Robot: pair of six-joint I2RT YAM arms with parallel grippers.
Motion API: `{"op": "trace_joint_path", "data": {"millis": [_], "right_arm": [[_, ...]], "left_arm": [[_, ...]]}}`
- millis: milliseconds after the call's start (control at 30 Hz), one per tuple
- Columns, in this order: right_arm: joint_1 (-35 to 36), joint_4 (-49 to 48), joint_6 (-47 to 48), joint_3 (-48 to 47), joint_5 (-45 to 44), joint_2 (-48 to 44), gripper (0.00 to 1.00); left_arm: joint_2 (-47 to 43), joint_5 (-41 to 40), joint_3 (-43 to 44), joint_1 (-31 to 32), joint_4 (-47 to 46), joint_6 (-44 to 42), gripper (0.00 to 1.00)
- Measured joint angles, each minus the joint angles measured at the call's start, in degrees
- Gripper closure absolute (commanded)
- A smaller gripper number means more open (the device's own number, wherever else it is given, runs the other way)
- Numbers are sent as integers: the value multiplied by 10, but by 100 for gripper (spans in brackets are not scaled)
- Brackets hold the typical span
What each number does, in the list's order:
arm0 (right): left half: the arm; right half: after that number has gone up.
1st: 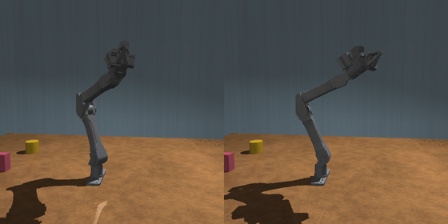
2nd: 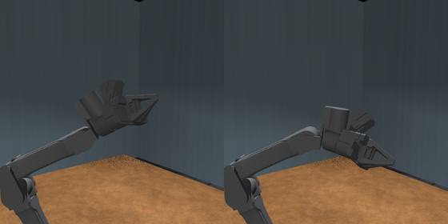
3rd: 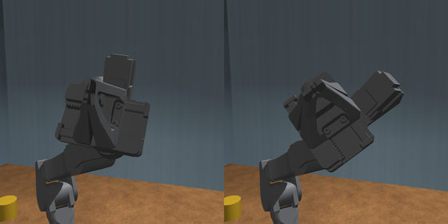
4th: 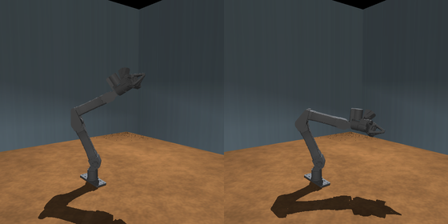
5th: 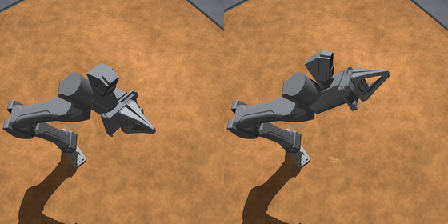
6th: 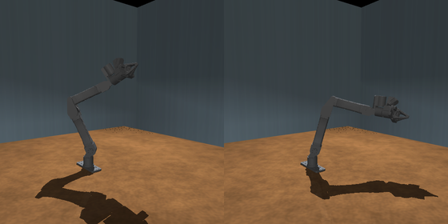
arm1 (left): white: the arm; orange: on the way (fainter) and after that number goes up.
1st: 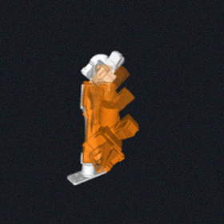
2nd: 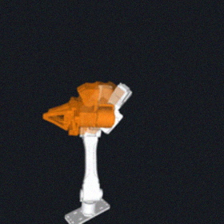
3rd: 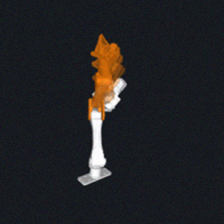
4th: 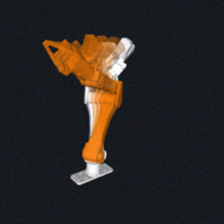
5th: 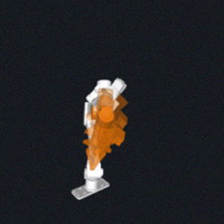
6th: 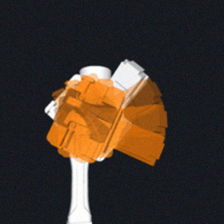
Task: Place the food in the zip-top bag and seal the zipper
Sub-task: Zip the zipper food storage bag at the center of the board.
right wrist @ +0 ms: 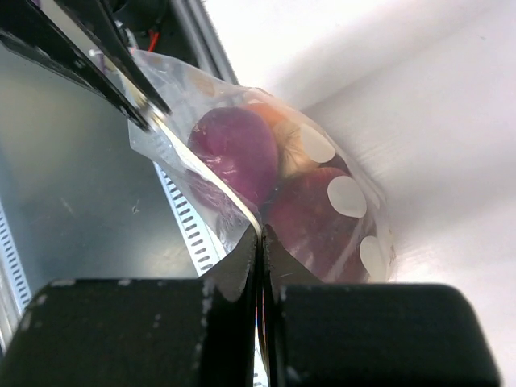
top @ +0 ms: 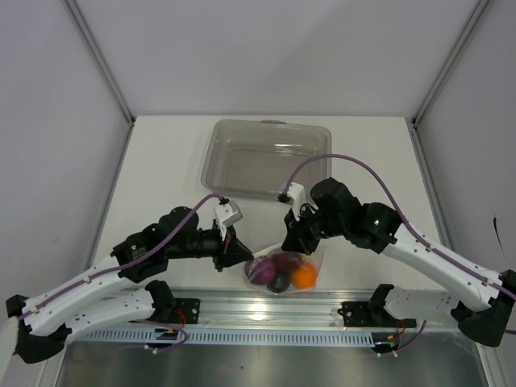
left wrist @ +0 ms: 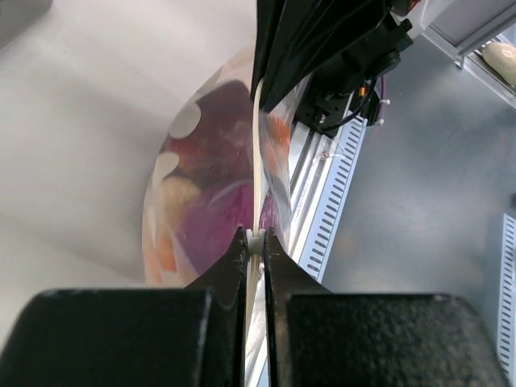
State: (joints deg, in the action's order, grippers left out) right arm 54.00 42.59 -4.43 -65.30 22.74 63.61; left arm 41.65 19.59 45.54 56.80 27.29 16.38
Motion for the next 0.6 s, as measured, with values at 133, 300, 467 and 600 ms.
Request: {"op": "trace_joint_path", "data": {"millis": [133,300,467,600], "right_arm": [[-4,3,-10,15,-30,-30,100],[-7,5,-21,37,-54,-69,100],[-11,13,-31,56,-73,-93,100],[-12,15,-40,62,-76,-104,100]], "left_arm": [[-20,-19,0,-2,22,0,99],[-41,-47,0,-2,47,1,99],[-56,-83,0,-2,78,5,99],[-65,-107,3,-2,90,11,99]]}}
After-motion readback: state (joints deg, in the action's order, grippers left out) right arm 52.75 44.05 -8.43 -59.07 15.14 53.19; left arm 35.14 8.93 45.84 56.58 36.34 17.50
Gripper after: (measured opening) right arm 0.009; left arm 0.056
